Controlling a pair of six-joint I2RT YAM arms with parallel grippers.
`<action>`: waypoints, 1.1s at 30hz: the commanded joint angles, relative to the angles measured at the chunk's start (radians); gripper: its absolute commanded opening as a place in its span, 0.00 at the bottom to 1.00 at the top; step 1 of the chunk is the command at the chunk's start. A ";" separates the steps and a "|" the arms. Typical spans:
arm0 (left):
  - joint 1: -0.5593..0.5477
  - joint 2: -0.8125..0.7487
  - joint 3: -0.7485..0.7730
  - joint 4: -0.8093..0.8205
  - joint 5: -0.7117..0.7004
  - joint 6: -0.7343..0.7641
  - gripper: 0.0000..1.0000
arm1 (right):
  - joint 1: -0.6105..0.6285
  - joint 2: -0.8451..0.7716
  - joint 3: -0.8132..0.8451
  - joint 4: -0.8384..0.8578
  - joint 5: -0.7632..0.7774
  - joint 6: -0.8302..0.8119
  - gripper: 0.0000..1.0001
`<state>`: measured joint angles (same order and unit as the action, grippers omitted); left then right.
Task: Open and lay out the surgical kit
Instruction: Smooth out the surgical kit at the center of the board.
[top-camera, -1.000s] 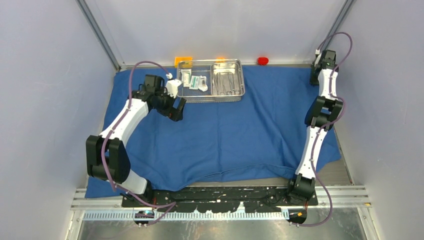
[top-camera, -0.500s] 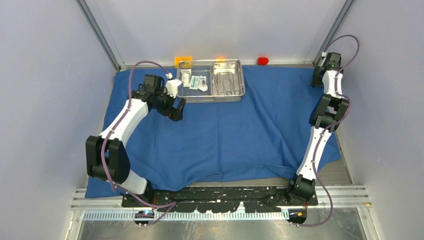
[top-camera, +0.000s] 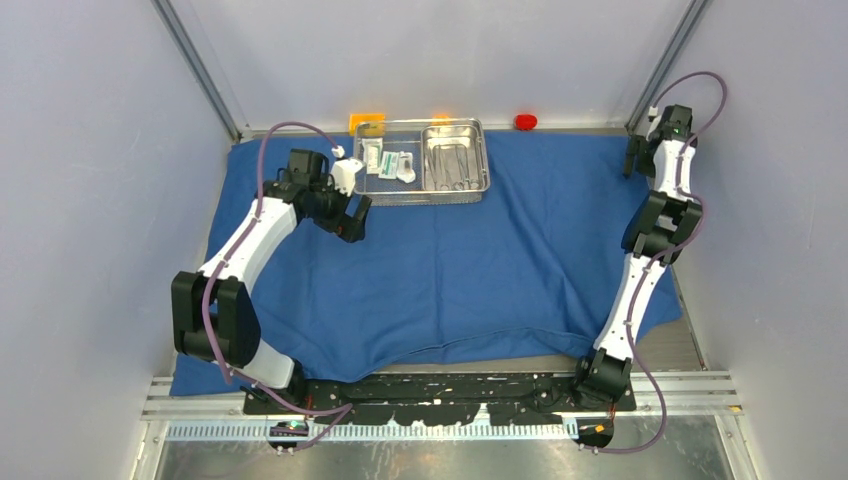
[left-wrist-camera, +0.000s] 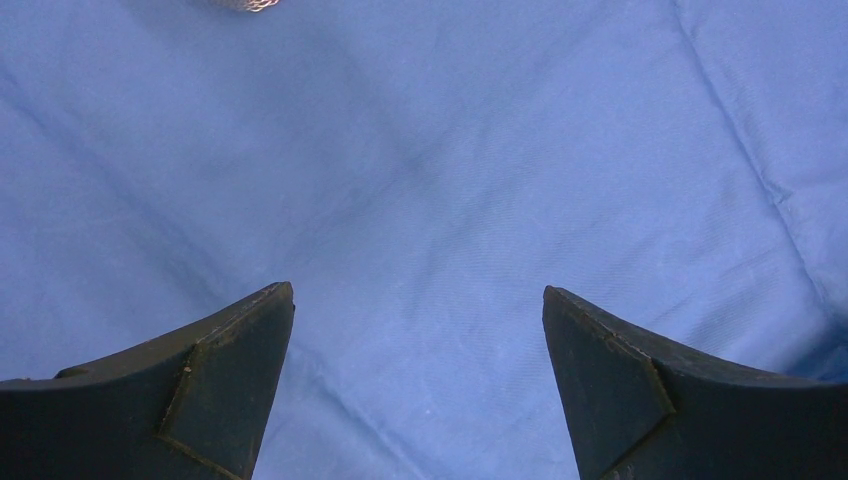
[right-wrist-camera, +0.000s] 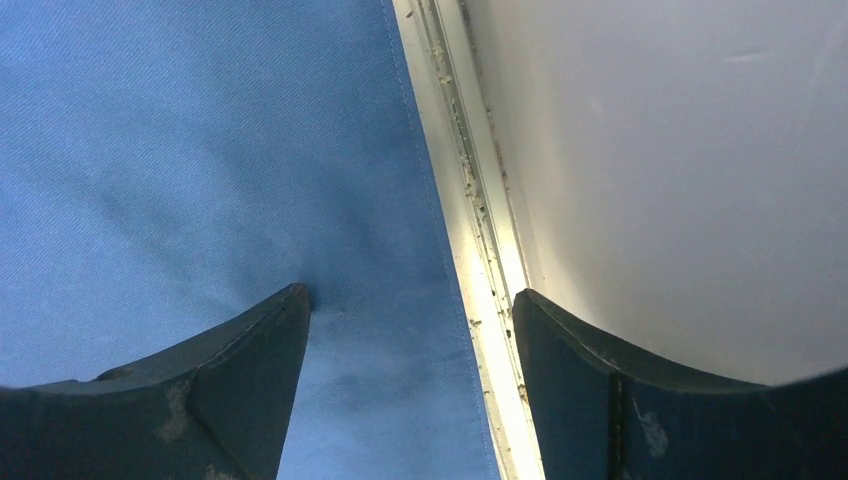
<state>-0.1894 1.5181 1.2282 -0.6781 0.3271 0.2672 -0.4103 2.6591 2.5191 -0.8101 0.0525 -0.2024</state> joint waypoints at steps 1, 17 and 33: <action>0.004 -0.036 0.041 0.010 -0.006 -0.008 0.97 | -0.019 0.050 0.025 -0.108 -0.039 -0.007 0.78; 0.005 -0.073 0.032 0.006 -0.028 -0.008 0.96 | -0.037 0.052 -0.022 -0.192 -0.177 -0.015 0.59; 0.005 -0.109 0.021 0.001 -0.044 0.001 0.96 | -0.047 0.029 -0.024 -0.198 -0.199 -0.022 0.13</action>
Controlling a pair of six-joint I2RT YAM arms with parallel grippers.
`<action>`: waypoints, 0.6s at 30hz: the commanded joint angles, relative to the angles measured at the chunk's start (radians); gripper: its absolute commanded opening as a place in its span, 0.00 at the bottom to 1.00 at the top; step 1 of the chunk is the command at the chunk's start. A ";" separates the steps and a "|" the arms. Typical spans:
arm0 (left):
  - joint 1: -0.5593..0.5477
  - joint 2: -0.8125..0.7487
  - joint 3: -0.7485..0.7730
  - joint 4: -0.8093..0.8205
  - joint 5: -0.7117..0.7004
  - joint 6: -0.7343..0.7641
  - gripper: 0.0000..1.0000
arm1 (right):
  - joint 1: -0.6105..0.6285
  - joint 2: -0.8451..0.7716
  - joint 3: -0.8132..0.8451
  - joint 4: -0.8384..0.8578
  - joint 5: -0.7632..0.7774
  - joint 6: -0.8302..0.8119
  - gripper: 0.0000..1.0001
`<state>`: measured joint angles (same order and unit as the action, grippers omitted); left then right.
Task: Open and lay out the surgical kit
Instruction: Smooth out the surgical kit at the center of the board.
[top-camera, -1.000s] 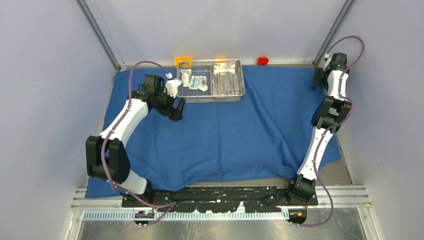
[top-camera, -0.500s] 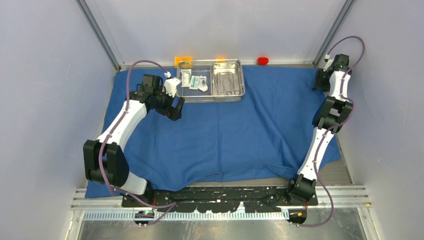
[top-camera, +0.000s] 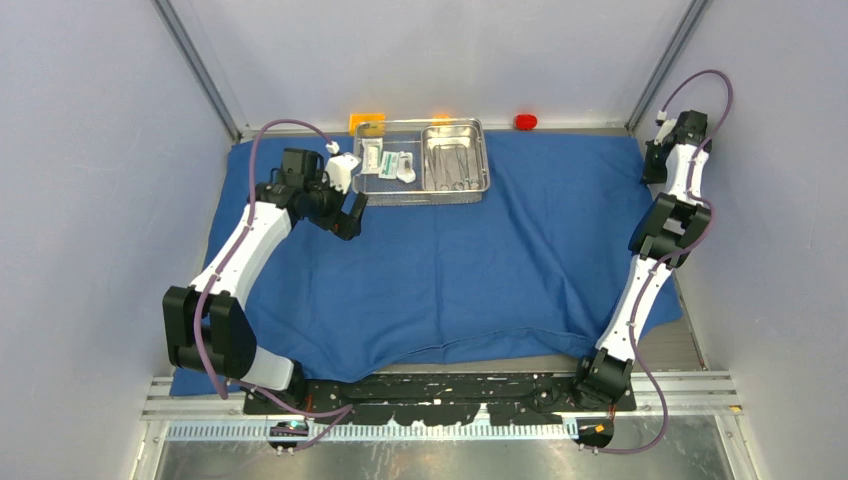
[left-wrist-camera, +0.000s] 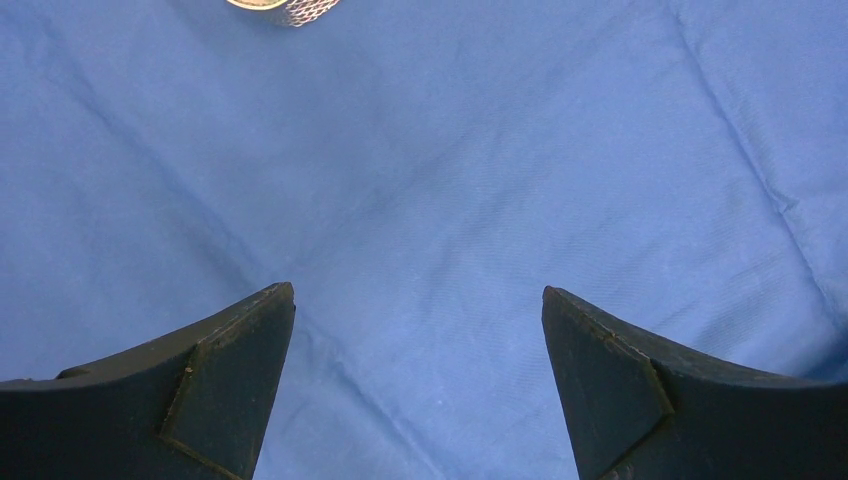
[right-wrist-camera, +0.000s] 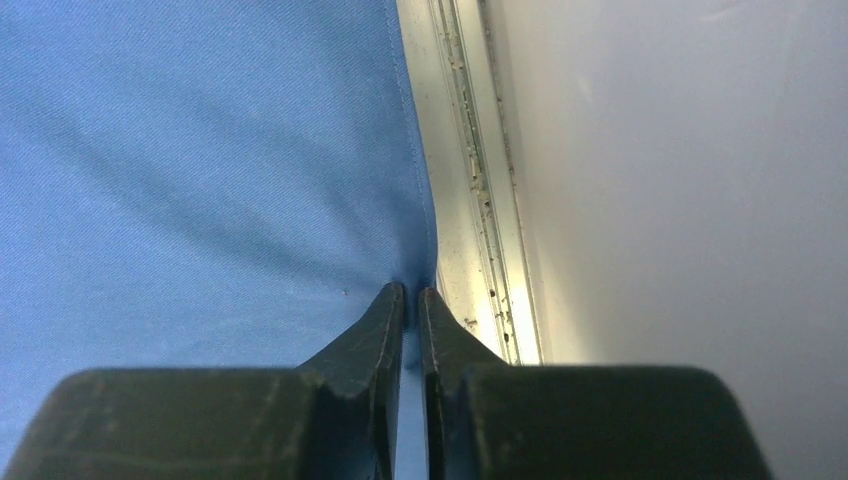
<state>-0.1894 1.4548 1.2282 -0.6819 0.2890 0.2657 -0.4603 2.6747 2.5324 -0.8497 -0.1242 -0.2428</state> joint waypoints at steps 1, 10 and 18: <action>0.005 -0.047 0.021 0.005 -0.007 0.004 0.96 | 0.004 0.012 -0.038 -0.152 -0.020 0.019 0.10; 0.005 -0.040 0.031 0.005 -0.034 0.012 0.96 | 0.028 -0.009 -0.045 -0.088 0.063 0.028 0.00; 0.005 -0.030 0.035 0.010 -0.090 0.030 0.96 | 0.054 -0.068 -0.134 0.079 0.288 -0.041 0.00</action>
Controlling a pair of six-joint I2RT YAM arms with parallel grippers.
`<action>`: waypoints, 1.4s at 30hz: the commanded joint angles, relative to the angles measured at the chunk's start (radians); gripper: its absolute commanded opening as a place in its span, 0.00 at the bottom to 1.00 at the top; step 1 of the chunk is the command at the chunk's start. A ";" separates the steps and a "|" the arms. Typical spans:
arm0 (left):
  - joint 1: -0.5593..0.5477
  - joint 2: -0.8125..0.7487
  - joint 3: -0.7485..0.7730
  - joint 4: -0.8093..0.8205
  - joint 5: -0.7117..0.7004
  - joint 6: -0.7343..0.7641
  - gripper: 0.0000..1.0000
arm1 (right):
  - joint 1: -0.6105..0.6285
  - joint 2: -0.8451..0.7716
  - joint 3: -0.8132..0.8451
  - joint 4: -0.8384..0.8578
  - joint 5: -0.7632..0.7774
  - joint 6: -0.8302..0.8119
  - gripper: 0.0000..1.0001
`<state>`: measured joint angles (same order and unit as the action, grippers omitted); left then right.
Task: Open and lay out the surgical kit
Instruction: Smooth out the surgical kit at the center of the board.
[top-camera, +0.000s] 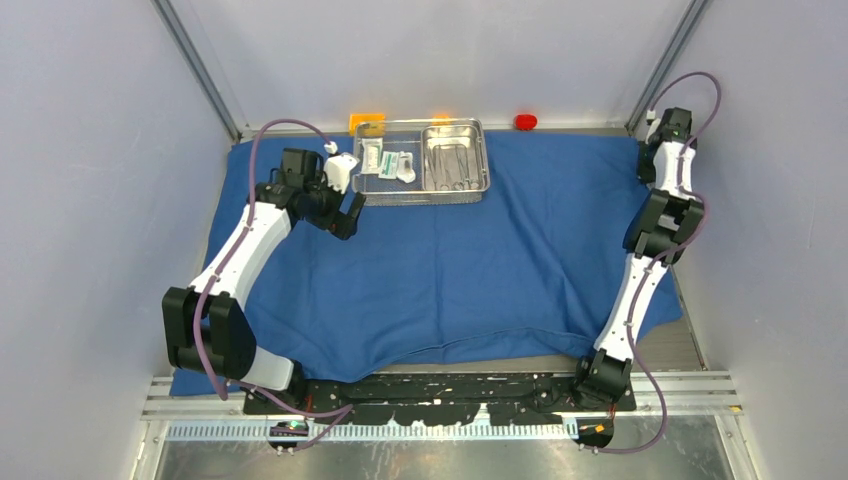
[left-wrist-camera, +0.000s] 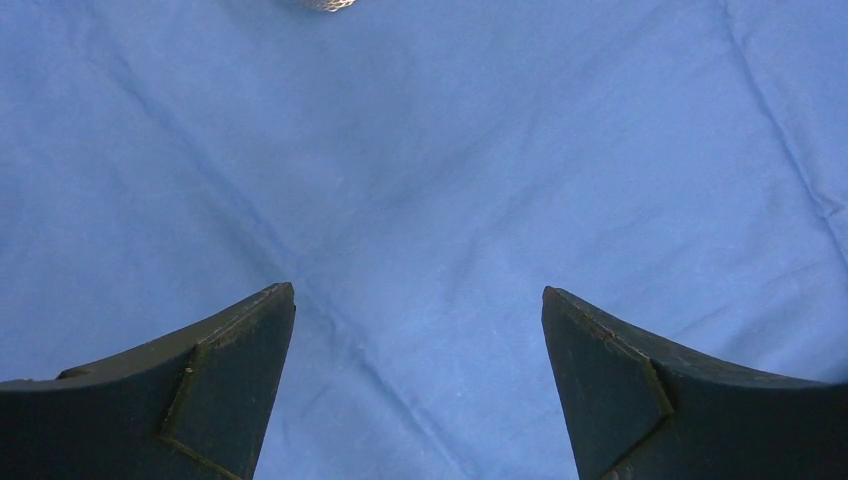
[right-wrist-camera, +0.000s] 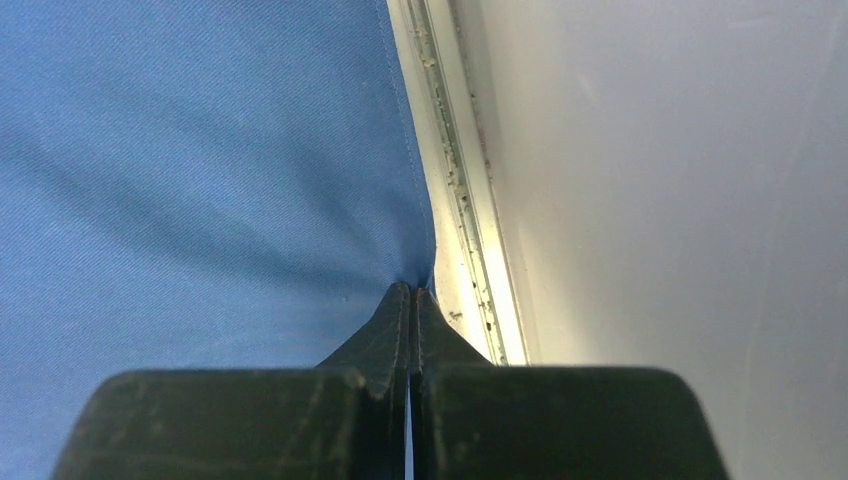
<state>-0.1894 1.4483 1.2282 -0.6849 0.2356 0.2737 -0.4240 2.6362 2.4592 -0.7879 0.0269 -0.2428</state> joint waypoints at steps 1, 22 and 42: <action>0.005 -0.021 0.034 0.013 -0.044 0.022 0.96 | 0.022 -0.033 -0.065 0.030 0.159 -0.054 0.00; 0.005 0.013 0.004 0.035 -0.146 0.075 0.95 | 0.034 -0.072 -0.142 0.230 0.414 -0.294 0.00; 0.016 0.038 0.012 -0.049 -0.217 0.174 1.00 | 0.039 -0.402 -0.299 0.160 0.143 -0.121 0.76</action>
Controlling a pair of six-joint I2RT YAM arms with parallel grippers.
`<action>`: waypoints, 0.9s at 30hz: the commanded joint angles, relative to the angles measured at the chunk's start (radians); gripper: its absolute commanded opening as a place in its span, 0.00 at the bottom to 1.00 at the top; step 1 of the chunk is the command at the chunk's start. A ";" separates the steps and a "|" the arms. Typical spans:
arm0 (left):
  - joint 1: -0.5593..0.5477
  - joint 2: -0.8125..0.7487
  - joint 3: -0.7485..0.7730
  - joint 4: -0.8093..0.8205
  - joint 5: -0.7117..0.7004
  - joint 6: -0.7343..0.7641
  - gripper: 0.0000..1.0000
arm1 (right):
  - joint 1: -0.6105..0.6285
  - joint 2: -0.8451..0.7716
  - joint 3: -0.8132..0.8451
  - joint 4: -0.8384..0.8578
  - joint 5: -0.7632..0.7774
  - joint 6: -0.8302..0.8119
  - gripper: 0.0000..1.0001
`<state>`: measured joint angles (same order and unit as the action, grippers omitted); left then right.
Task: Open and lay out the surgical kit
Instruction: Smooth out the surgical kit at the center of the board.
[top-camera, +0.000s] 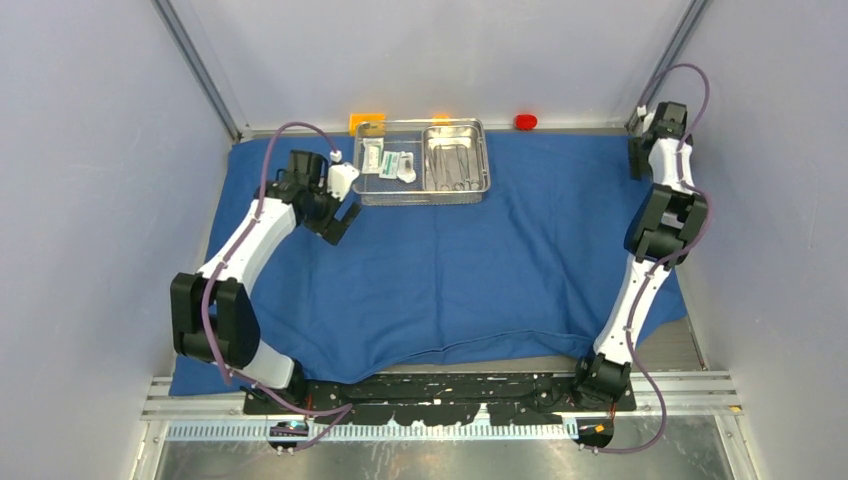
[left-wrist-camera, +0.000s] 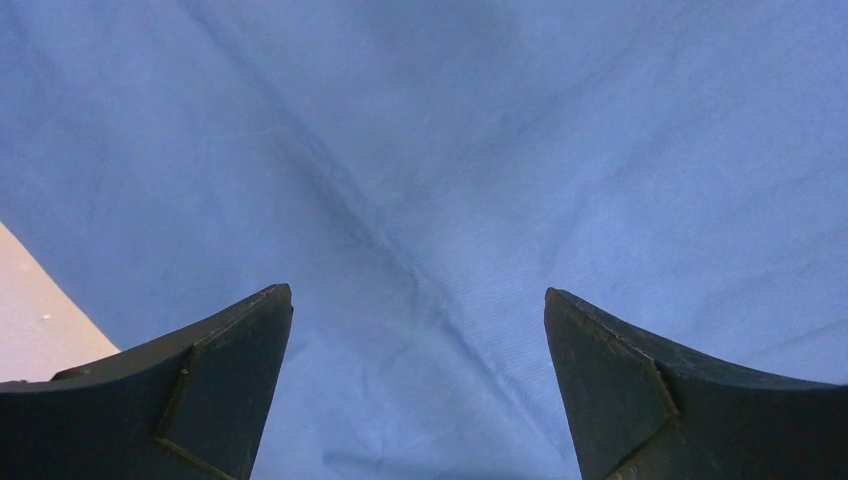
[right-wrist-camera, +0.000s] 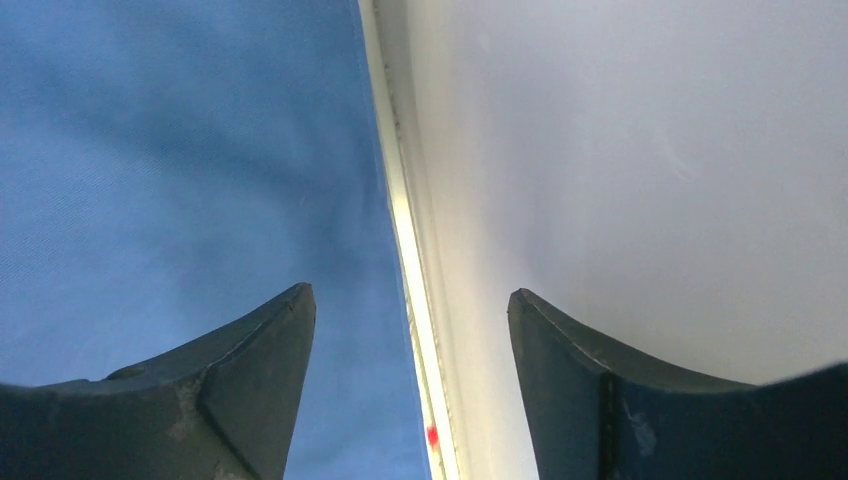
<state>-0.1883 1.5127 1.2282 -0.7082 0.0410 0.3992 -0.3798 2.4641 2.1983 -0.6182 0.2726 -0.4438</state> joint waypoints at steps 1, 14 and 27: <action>0.025 -0.033 0.006 -0.031 -0.023 0.050 1.00 | -0.005 -0.281 -0.065 -0.024 -0.139 0.094 0.78; 0.156 -0.259 -0.158 -0.211 0.196 0.271 1.00 | -0.003 -0.830 -0.624 -0.394 -0.718 -0.135 0.81; -0.207 -0.319 -0.201 -0.342 0.399 0.340 1.00 | 0.080 -1.291 -1.094 -0.567 -0.521 -0.322 0.83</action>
<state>-0.2413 1.2137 1.0592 -1.0515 0.4038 0.7219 -0.2955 1.2240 1.1820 -1.1931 -0.3820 -0.7364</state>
